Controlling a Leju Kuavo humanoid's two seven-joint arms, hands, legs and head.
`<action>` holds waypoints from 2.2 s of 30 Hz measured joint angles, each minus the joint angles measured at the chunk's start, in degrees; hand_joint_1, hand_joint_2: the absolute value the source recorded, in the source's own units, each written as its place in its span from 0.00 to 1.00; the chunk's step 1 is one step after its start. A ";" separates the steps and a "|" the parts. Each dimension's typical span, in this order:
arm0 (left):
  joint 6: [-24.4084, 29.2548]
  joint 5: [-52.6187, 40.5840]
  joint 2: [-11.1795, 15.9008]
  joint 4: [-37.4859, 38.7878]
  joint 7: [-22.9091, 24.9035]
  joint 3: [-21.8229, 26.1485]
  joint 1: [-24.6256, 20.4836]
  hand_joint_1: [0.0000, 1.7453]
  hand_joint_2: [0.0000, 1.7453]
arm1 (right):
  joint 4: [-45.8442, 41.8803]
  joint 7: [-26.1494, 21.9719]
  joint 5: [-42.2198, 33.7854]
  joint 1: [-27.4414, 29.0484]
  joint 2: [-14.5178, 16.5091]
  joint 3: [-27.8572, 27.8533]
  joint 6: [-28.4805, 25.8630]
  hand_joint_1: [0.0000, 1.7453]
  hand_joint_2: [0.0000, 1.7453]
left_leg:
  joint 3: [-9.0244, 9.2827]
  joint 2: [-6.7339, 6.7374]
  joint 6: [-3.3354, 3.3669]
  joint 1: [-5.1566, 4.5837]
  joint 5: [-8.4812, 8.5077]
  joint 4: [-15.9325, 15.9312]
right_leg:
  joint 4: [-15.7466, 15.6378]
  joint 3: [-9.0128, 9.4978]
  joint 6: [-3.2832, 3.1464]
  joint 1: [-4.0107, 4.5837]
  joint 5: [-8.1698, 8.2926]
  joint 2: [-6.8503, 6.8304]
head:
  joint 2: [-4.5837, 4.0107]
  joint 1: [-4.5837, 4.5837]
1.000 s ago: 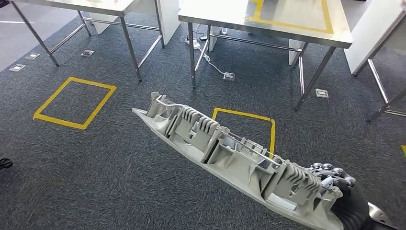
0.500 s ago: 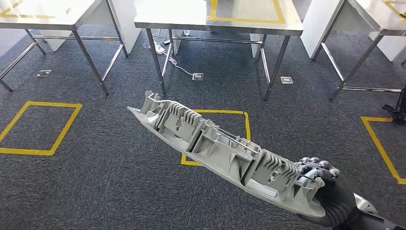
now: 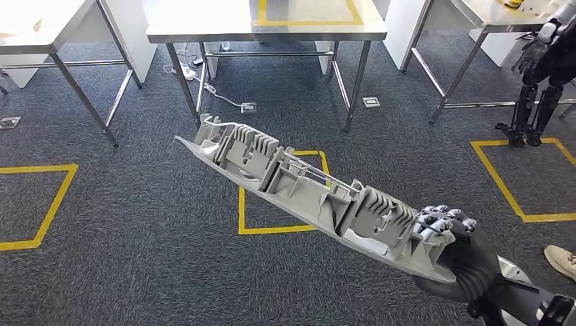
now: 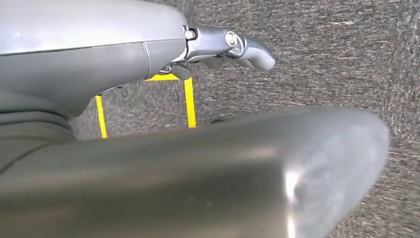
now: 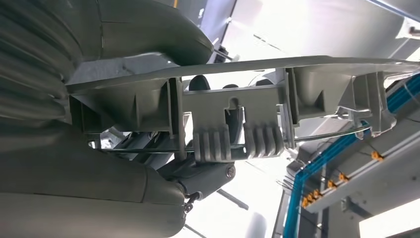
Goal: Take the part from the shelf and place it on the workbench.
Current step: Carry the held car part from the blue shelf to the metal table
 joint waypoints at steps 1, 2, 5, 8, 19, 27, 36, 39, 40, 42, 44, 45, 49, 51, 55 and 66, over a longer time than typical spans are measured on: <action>0.02 0.00 -0.01 -0.01 0.01 0.03 -0.03 0.00 0.00 | 0.25 0.04 -0.11 -0.42 0.08 0.09 0.03 1.00 1.00 | 0.11 0.45 -0.30 -0.06 -0.07 -0.08 | -0.79 0.27 -0.35 0.22 -0.01 -0.19 | 0.00 -0.02; 0.04 0.00 -0.01 -0.01 0.01 0.05 -0.07 0.00 0.00 | 0.48 0.10 -0.16 -0.70 0.18 0.17 0.04 1.00 1.00 | 0.23 0.86 -0.63 -0.08 -0.11 -0.21 | -0.88 0.19 -0.58 0.29 0.12 0.32 | 0.00 -0.04; 0.07 0.02 -0.01 -0.07 0.01 0.17 -0.23 0.00 0.00 | 1.03 0.53 -0.12 -1.28 0.46 0.49 0.11 1.00 1.00 | -0.21 -0.61 -1.59 0.04 -1.44 1.40 | -1.56 0.42 -1.42 -0.36 0.54 1.53 | 0.00 -0.19; 0.05 0.33 0.01 -0.08 -0.02 0.43 -0.05 0.00 0.00 | 1.78 1.16 0.03 -1.96 0.84 1.03 0.40 1.00 1.00 | -5.20 -4.68 -2.25 0.36 -6.46 11.82 | -1.74 0.55 -1.91 -0.64 0.58 2.40 | 0.00 -0.64; 0.04 0.76 -0.11 -0.08 -0.02 1.43 0.06 0.00 0.00 | 3.17 2.08 -0.12 -3.14 1.23 1.92 0.85 1.00 1.00 | -1.93 -5.93 -1.48 0.83 1.51 0.29 | -0.69 0.57 -1.51 -0.23 -0.29 4.55 | 0.00 -0.92; -0.12 0.87 -0.28 -0.08 -0.02 1.90 0.03 0.00 0.00 | 3.68 2.11 -0.13 -4.17 1.33 2.25 1.48 1.00 1.00 | -1.94 -5.98 -0.70 0.48 1.38 0.35 | -1.52 0.99 0.26 -0.54 0.03 4.49 | 0.00 -0.80; -0.06 1.01 -0.48 -0.08 -0.02 1.97 0.03 0.00 0.00 | 3.99 3.09 -0.05 -4.92 1.74 2.43 1.77 1.00 1.00 | -1.90 -5.97 -0.71 0.52 1.39 0.34 | -1.41 0.90 0.38 -0.46 -0.01 4.49 | 0.00 -0.80; -0.03 1.01 -0.56 -0.08 -0.02 2.07 0.03 0.00 0.00 | 4.03 3.02 0.11 -4.91 1.88 2.46 1.71 1.00 1.00 | -1.89 -5.97 -0.73 0.57 1.39 0.31 | -1.40 0.89 0.35 -0.41 -0.03 4.49 | 0.00 -0.80; -0.03 1.01 -0.58 -0.08 -0.02 2.14 0.04 0.00 0.00 | 4.04 2.97 0.21 -4.91 1.90 2.46 1.69 1.00 1.00 | -1.89 -5.97 -0.74 0.58 1.40 0.31 | -1.39 0.89 0.34 -0.40 -0.03 4.49 | 0.00 -0.80; -0.03 1.01 -0.59 -0.08 -0.02 2.25 0.04 0.00 0.00 | 4.04 2.91 0.35 -4.91 1.91 2.47 1.69 1.00 1.00 | -1.89 -5.97 -0.76 0.59 1.41 0.30 | -1.39 0.88 0.33 -0.39 -0.04 4.49 | 0.00 -0.80; -0.03 0.99 -0.60 -0.08 -0.02 2.29 0.03 0.00 0.00 | 4.09 2.89 0.40 -4.92 1.92 2.48 1.69 1.00 1.00 | -1.90 -5.97 -0.76 0.57 1.40 0.32 | -1.41 0.90 0.35 -0.41 -0.03 4.49 | 0.00 -0.80; -0.03 0.99 -0.54 -0.09 -0.02 2.32 0.03 0.00 0.00 | 4.16 2.87 0.40 -4.94 1.96 2.49 1.69 1.00 1.00 | -1.91 -5.97 -0.65 0.46 1.35 0.38 | -1.49 0.91 0.45 -0.51 0.02 4.49 | 0.00 -0.81; -0.10 0.75 -0.46 -0.11 -0.04 2.54 -0.02 0.00 0.00 | 4.49 2.53 0.51 -4.86 2.22 2.54 1.49 1.00 1.00 | -1.40 -5.64 0.27 0.56 1.65 -0.61 | -0.86 0.68 1.11 -0.78 -0.42 4.33 | 0.00 -0.83; -0.16 0.66 -0.55 -0.11 -0.08 2.68 0.00 0.00 0.00 | 4.54 2.17 0.57 -4.71 2.23 2.56 1.34 1.00 1.00 | -0.92 -5.33 0.66 0.94 1.98 -1.33 | 3.88 -1.53 1.30 -0.91 -2.94 4.07 | 0.00 -0.63; -0.19 0.68 -0.56 -0.10 -0.09 2.82 0.07 0.00 0.00 | 4.79 1.91 0.84 -4.09 2.24 2.57 1.21 1.00 1.00 | -0.73 -5.05 0.26 1.14 1.61 -1.30 | 14.32 -7.38 1.95 -1.56 -6.29 3.81 | 0.00 -0.39; -0.31 0.50 -0.31 -0.17 0.07 2.85 -0.06 0.00 0.00 | 5.07 2.58 0.98 -4.10 2.30 2.66 0.71 1.00 1.00 | -1.75 -5.13 -3.79 1.75 -2.57 4.06 | -0.10 0.15 -0.95 -1.78 -0.78 3.51 | 0.00 -0.79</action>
